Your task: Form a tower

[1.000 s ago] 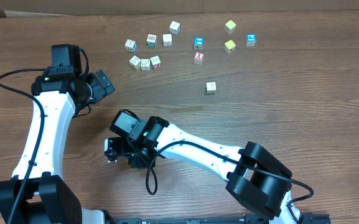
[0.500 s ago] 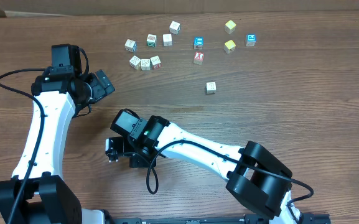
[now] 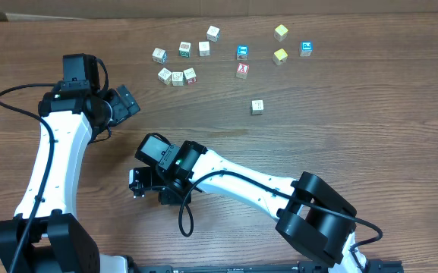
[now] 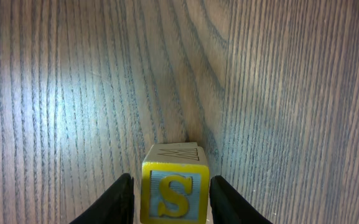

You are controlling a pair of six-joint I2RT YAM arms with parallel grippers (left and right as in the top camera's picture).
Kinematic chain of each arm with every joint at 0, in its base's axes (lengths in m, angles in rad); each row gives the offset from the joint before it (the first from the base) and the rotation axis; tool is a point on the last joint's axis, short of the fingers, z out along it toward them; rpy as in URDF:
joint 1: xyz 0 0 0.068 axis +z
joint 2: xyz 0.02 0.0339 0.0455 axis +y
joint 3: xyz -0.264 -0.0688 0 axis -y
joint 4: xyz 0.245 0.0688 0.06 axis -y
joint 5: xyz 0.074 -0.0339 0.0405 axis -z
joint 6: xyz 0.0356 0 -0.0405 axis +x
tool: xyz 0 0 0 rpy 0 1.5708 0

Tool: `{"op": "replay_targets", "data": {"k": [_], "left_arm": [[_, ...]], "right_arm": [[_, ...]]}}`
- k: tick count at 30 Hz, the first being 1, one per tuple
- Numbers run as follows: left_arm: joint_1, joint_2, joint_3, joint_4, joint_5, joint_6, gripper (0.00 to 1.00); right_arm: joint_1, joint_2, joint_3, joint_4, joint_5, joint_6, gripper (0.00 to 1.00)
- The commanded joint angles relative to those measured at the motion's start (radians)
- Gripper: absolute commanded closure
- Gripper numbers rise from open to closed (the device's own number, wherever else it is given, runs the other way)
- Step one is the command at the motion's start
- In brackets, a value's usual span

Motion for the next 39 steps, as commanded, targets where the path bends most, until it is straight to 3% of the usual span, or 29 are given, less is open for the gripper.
{"op": "replay_targets", "data": {"k": [1, 39], "left_arm": [[0.001, -0.002, 0.013, 0.004, -0.014, 0.016, 0.00], [0.001, -0.002, 0.013, 0.004, -0.014, 0.016, 0.01]], "right_arm": [[-0.005, -0.027, -0.007, 0.002, -0.008, -0.001, 0.64], [-0.005, -0.027, -0.007, -0.005, 0.003, -0.009, 0.70]]}}
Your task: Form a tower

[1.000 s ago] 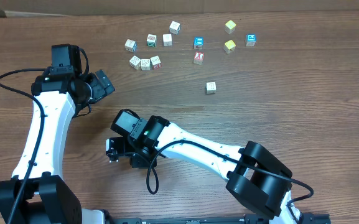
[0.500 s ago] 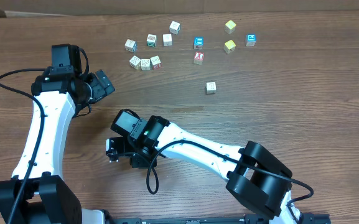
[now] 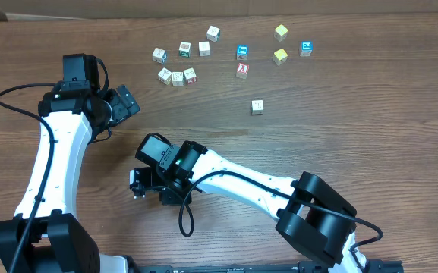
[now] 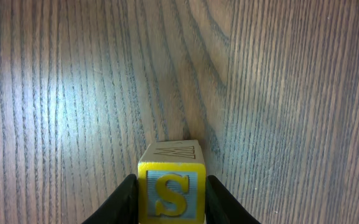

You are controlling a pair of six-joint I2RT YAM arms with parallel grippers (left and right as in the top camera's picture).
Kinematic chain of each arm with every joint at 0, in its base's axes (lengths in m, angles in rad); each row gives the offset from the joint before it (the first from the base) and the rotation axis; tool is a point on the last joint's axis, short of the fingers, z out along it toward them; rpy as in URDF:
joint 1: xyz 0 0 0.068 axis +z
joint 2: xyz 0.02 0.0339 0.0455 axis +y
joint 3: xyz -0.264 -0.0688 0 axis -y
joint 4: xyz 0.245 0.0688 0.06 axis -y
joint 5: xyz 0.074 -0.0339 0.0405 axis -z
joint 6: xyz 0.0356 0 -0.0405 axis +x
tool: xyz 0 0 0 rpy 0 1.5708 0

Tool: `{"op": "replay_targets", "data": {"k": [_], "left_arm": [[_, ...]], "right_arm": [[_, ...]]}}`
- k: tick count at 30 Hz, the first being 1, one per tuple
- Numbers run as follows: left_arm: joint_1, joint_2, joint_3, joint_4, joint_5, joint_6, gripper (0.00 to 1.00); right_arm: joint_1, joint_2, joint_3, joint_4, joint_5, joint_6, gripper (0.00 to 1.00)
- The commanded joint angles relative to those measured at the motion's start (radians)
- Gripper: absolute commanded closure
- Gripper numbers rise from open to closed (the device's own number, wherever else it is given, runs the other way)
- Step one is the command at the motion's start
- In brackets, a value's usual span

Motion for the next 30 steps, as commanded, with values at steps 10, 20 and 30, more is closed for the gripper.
{"op": "replay_targets", "data": {"k": [10, 20, 30], "left_arm": [[0.001, -0.002, 0.013, 0.004, -0.014, 0.016, 0.00], [0.001, -0.002, 0.013, 0.004, -0.014, 0.016, 0.00], [0.001, -0.002, 0.013, 0.004, -0.014, 0.016, 0.00]], "right_arm": [[-0.005, -0.027, -0.007, 0.004, 0.024, -0.005, 0.41], [-0.004, -0.021, -0.026, 0.011, 0.024, -0.005, 0.33], [-0.004, 0.014, -0.036, 0.043, -0.003, -0.005, 0.34]]}}
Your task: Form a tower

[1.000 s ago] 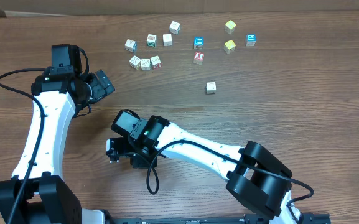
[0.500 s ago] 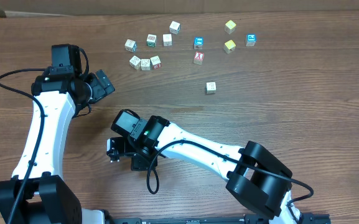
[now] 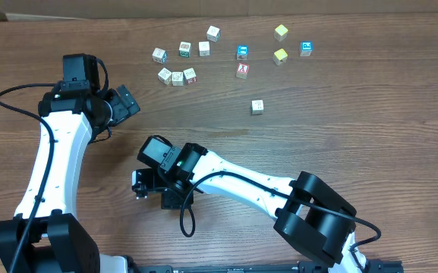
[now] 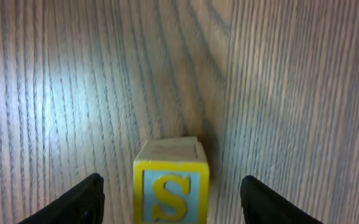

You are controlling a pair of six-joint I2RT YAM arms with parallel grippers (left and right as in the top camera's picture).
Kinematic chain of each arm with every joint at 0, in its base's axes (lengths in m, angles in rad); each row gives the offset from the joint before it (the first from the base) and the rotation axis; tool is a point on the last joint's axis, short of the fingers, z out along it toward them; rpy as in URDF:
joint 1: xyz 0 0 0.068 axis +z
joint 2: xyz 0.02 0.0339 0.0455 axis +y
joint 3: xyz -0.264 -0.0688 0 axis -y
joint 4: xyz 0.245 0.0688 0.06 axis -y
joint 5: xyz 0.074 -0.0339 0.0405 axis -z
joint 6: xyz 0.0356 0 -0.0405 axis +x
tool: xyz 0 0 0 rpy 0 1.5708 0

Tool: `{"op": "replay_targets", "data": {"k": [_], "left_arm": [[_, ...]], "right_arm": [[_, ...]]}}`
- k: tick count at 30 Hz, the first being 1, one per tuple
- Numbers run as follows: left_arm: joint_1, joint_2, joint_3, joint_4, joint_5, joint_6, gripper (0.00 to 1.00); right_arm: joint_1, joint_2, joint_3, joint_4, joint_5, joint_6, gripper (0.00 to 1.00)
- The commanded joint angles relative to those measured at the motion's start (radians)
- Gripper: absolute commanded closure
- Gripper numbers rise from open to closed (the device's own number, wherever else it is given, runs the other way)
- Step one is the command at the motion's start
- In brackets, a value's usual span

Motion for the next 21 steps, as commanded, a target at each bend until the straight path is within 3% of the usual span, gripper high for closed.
{"op": "replay_targets", "data": {"k": [1, 21], "left_arm": [[0.001, -0.002, 0.013, 0.004, -0.014, 0.016, 0.00], [0.001, -0.002, 0.013, 0.004, -0.014, 0.016, 0.00]], "right_arm": [[-0.003, 0.014, -0.009, 0.014, -0.019, -0.002, 0.34], [-0.006, 0.060, -0.011, 0.032, -0.038, -0.002, 0.37]]}}
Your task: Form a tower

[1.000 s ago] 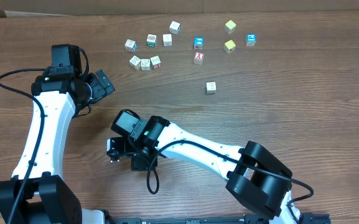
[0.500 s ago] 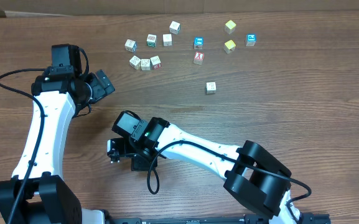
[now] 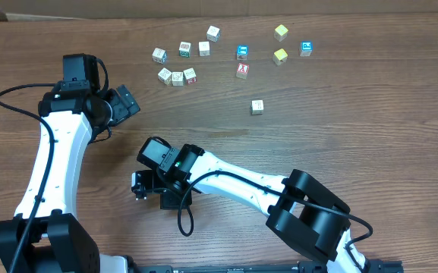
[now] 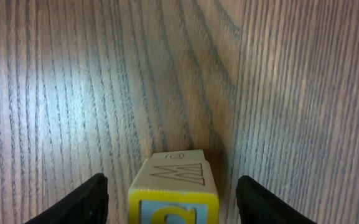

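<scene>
A wooden block (image 4: pixel 174 186) with a yellow-framed blue top face and an engraved W on its side stands on the table between my right gripper's fingers. My right gripper (image 4: pixel 174 202) is open, with a wide gap to each finger (image 4: pixel 83 200) and no contact with the block. Just beyond the W face is a thin strip of another engraved surface, and I cannot tell what it belongs to. In the overhead view my right gripper (image 3: pixel 147 186) hides the block. My left gripper (image 3: pixel 125 102) hovers at the left, away from any block.
Several loose letter blocks (image 3: pixel 178 76) lie scattered along the far side of the wooden table (image 3: pixel 370 144). A single block (image 3: pixel 257 106) sits nearer the middle. The right arm stretches across the near part of the table.
The jaws stay wide open beside the block. In the wrist view the block's top face has slid to the bottom edge and more of its W side shows. The left arm has not moved.
At first my right gripper's fingers were close against both sides of the S block, low over the table, and at 1.7 s ago they still were. By 0.7 s ago the fingers stood wide apart and the block stood free. It stands free now.
</scene>
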You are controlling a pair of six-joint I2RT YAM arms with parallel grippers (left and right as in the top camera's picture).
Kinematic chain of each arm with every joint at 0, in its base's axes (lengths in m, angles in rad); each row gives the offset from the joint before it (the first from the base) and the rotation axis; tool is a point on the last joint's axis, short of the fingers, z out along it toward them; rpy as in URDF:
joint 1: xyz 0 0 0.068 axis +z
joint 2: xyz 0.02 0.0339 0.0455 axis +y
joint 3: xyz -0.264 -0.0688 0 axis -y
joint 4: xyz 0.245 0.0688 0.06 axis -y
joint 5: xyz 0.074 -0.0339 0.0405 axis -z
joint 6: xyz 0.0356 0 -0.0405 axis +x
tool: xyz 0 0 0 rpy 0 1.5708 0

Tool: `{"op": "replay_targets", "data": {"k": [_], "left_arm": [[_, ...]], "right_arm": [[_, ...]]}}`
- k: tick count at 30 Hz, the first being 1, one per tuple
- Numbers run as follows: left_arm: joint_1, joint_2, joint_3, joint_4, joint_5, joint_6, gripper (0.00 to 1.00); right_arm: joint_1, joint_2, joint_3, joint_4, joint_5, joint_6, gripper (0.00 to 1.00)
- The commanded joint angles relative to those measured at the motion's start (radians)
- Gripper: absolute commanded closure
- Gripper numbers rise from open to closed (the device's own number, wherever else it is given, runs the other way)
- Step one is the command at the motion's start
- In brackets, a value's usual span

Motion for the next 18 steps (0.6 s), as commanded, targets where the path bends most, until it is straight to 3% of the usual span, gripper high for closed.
{"op": "replay_targets", "data": {"k": [1, 7, 18], "left_arm": [[0.001, -0.002, 0.013, 0.004, -0.014, 0.016, 0.01], [0.001, -0.002, 0.013, 0.004, -0.014, 0.016, 0.00], [0.001, -0.002, 0.013, 0.004, -0.014, 0.016, 0.00]], "right_arm": [[-0.006, 0.031, -0.007, 0.010, -0.017, -0.002, 0.37], [-0.004, 0.053, -0.008, 0.014, -0.017, -0.002, 0.41], [-0.009, 0.053, -0.008, 0.023, -0.017, -0.002, 0.71]]}}
